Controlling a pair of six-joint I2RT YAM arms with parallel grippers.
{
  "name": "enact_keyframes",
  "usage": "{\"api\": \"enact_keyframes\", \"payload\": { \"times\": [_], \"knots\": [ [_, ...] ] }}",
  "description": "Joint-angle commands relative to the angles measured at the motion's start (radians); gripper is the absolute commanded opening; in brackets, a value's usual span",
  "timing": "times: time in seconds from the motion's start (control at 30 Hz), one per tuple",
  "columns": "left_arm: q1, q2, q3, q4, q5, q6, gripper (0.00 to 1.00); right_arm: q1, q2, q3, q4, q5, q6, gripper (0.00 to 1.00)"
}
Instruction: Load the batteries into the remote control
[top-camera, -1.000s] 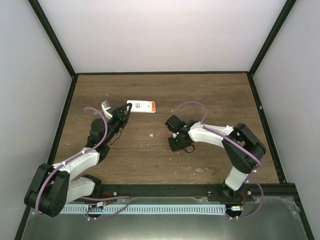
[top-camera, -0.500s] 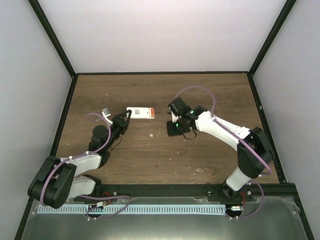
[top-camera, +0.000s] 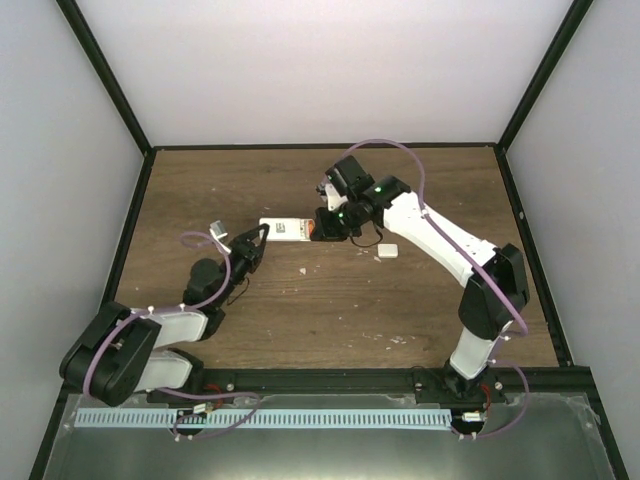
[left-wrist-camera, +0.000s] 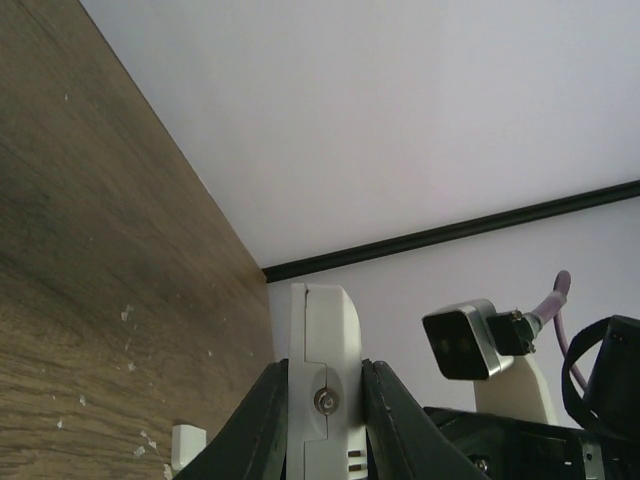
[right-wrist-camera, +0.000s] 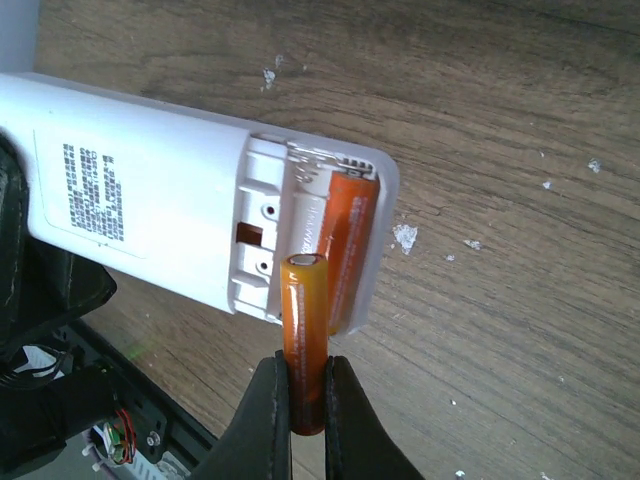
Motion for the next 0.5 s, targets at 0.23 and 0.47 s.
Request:
{"api": "enact_keyframes", "payload": {
  "times": [0.23, 0.47],
  "knots": [
    [-0.022, 0.074, 0.007, 0.164, 0.003, -0.019, 0.00, 0.002, 0.044, 0.099, -0.102, -0.036, 0.026, 0.01],
    [-0.026, 0.079, 0.006, 0.177, 0.007, -0.020, 0.00, 0.002, 0.076, 0.121, -0.124, -0.048, 0.025, 0.01]
  ]
}}
